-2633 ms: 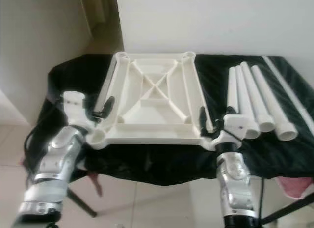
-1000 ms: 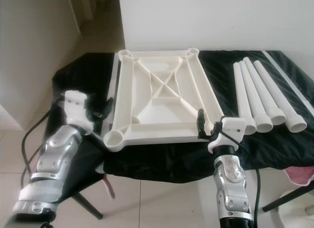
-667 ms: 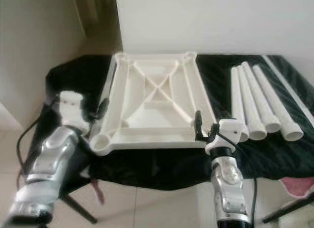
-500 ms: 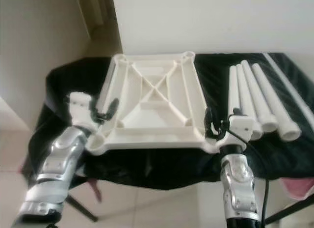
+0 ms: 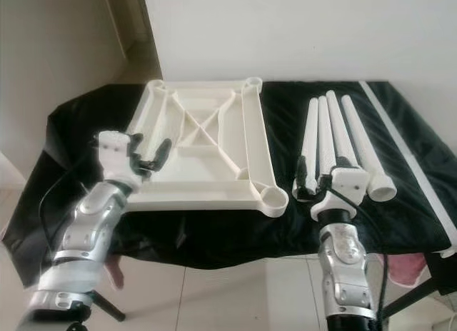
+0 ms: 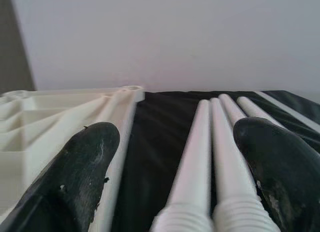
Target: Building children table
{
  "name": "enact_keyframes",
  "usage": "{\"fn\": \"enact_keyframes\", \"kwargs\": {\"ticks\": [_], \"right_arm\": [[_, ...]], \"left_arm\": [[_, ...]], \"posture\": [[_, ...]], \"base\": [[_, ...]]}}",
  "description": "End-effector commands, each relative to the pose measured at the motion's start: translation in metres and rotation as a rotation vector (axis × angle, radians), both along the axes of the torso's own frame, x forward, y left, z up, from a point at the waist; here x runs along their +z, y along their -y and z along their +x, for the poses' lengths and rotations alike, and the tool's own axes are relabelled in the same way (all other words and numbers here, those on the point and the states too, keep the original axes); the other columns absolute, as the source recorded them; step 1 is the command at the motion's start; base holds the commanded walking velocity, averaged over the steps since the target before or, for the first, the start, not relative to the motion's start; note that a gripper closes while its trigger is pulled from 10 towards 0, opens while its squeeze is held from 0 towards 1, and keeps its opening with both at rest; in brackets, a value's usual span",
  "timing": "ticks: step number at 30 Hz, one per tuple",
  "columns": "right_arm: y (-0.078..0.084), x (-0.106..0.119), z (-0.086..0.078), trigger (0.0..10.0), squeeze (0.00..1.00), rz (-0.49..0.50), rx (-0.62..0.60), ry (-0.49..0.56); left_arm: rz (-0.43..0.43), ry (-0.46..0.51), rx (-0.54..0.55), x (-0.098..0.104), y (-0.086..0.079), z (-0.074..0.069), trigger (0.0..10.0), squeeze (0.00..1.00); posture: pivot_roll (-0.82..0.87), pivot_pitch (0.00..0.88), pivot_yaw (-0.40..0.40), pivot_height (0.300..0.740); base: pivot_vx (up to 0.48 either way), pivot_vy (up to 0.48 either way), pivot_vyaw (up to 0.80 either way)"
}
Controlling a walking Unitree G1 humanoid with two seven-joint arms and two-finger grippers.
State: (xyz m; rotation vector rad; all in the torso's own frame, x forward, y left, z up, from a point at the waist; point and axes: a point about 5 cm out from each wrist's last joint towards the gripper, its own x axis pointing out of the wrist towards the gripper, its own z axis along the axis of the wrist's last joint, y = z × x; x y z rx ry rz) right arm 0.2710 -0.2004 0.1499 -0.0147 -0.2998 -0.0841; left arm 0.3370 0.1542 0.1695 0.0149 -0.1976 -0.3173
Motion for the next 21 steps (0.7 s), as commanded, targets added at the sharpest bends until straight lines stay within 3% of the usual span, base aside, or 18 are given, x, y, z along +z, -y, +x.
{"fn": "enact_keyframes", "kwargs": {"ticks": [1, 5, 9, 14, 15, 16, 21], "right_arm": [[-0.001, 0.001, 0.001, 10.0, 0.00, -0.002, 0.000, 0.001], [-0.001, 0.000, 0.001, 10.0, 0.00, 0.001, -0.006, -0.003], [0.004, -0.005, 0.005, 10.0, 0.00, 0.072, -0.049, -0.080], [0.006, -0.006, 0.006, 10.0, 0.00, 0.075, -0.045, -0.121], [0.006, -0.006, 0.006, 10.0, 0.21, 0.071, -0.050, -0.128], [0.007, -0.005, 0.007, 10.0, 0.99, 0.065, -0.044, -0.131], [0.009, 0.002, 0.012, 10.0, 1.00, 0.092, -0.052, -0.146]], "left_arm": [[0.001, -0.010, 0.044, -0.002, -0.005, 0.001, 10.0, 0.00], [0.006, -0.007, 0.040, -0.002, -0.005, 0.002, 10.0, 0.00], [0.035, -0.029, -0.123, -0.002, 0.002, -0.003, 10.0, 0.00], [0.037, -0.033, -0.208, 0.003, 0.007, -0.006, 10.0, 0.00], [0.039, -0.040, -0.243, 0.004, 0.010, -0.007, 10.0, 0.00], [0.065, -0.041, -0.282, 0.006, 0.014, -0.009, 10.0, 0.00], [0.154, -0.060, -0.374, 0.010, 0.025, -0.011, 10.0, 0.00]], "posture": [[-0.08, 0.000, 0.007, 0.740], [-0.08, 0.000, 0.009, 0.740], [-0.08, 0.000, 0.009, 0.740], [-0.08, 0.000, 0.008, 0.740], [-0.08, 0.000, 0.006, 0.740], [-0.08, 0.000, 0.005, 0.740], [-0.07, 0.003, 0.007, 0.740]], "base": [[0.000, 0.000, 0.00], [0.000, 0.000, 0.00], [0.000, 0.000, 0.00], [0.000, 0.000, 0.00], [0.000, 0.000, 0.00], [0.000, 0.000, 0.00], [0.000, 0.000, 0.00]]}}
